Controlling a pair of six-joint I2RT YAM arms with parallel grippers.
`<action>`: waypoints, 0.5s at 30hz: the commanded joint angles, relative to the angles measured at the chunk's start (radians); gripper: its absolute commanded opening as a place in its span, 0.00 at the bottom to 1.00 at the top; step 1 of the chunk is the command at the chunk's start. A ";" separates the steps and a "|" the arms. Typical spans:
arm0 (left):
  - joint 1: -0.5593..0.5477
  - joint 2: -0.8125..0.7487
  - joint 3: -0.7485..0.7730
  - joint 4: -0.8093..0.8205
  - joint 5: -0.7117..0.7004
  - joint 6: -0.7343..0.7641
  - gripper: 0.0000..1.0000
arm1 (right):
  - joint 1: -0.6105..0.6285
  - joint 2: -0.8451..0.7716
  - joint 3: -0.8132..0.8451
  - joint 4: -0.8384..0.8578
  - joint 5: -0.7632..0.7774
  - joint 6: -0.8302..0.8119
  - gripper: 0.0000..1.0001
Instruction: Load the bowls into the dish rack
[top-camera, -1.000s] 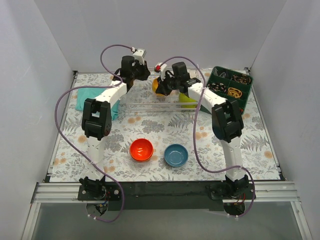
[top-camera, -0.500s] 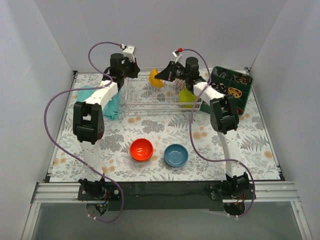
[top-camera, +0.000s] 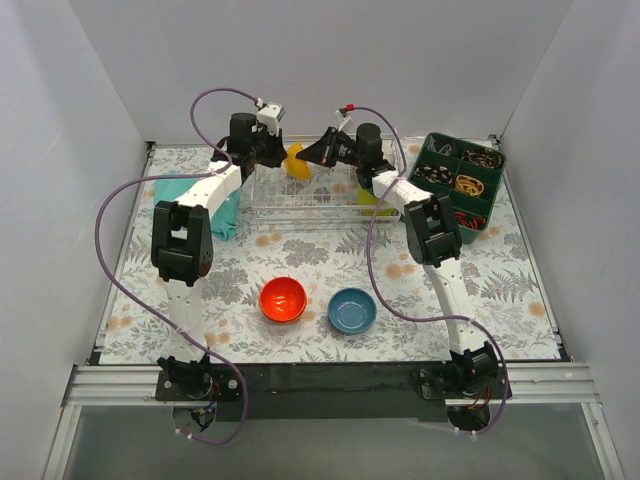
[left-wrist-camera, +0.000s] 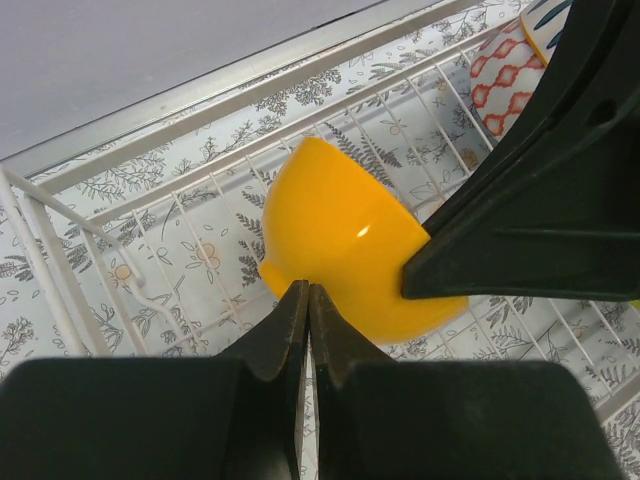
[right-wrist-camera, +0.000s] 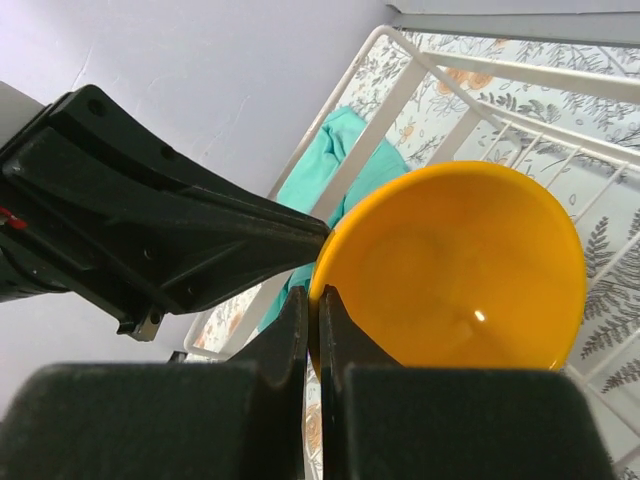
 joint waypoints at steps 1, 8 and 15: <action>-0.009 0.019 0.063 -0.048 0.002 0.035 0.00 | -0.014 0.002 0.002 0.063 0.029 0.016 0.01; -0.013 0.072 0.082 -0.059 -0.002 0.044 0.00 | -0.045 0.004 -0.048 0.023 0.052 -0.010 0.01; -0.020 0.170 0.186 -0.076 0.019 0.046 0.00 | -0.051 0.024 -0.050 0.005 0.064 -0.022 0.01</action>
